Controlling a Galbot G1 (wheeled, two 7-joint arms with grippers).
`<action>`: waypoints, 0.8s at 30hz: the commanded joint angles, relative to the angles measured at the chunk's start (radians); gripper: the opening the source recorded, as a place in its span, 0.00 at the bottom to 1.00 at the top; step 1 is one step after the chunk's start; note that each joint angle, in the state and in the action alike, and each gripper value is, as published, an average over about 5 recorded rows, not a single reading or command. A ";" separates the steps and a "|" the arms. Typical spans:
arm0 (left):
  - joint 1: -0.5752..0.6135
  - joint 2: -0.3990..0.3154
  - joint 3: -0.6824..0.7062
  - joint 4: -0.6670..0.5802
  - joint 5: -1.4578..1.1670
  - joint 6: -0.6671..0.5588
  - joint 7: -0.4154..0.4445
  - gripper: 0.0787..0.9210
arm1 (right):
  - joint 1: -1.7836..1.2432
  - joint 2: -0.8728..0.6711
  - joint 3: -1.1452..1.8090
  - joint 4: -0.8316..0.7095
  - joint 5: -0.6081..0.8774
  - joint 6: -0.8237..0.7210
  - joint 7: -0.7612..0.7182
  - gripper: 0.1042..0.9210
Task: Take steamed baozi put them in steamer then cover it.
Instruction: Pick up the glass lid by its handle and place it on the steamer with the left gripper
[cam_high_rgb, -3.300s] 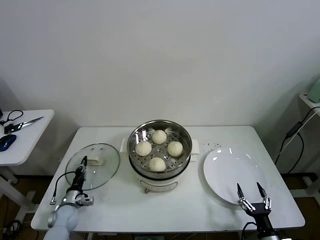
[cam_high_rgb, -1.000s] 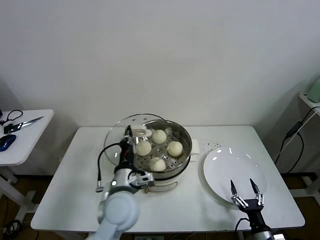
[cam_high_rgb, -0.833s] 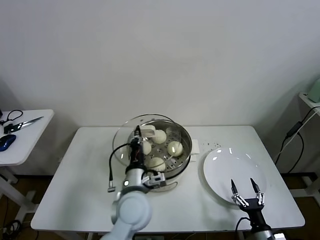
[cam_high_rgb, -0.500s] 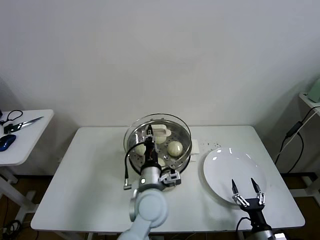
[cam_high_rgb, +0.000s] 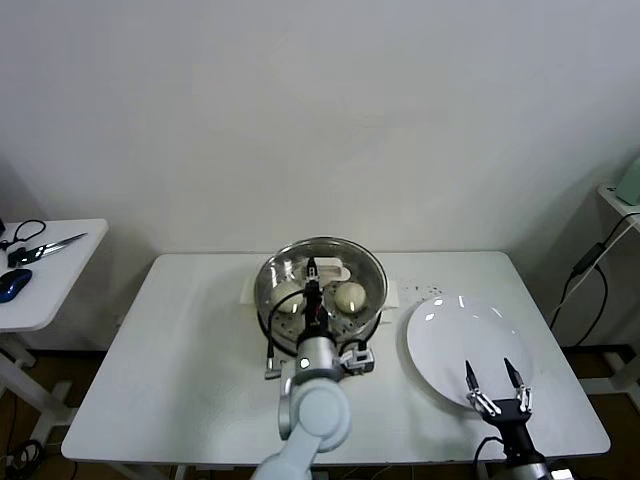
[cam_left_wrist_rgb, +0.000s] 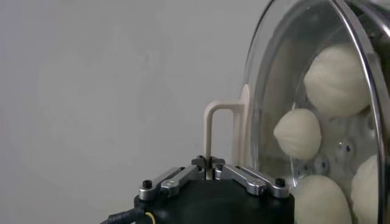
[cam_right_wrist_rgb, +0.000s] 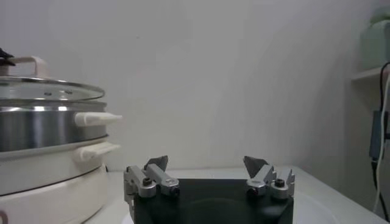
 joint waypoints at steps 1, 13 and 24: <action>0.003 -0.049 0.006 0.029 0.026 -0.003 -0.003 0.08 | -0.006 0.001 0.003 0.004 0.000 0.003 -0.001 0.88; -0.017 -0.049 0.011 0.062 -0.019 0.024 -0.012 0.08 | -0.012 0.004 0.012 0.012 -0.002 0.007 -0.003 0.88; -0.023 -0.049 0.002 0.075 -0.029 0.029 -0.018 0.08 | -0.013 0.008 0.013 0.014 -0.003 0.010 -0.004 0.88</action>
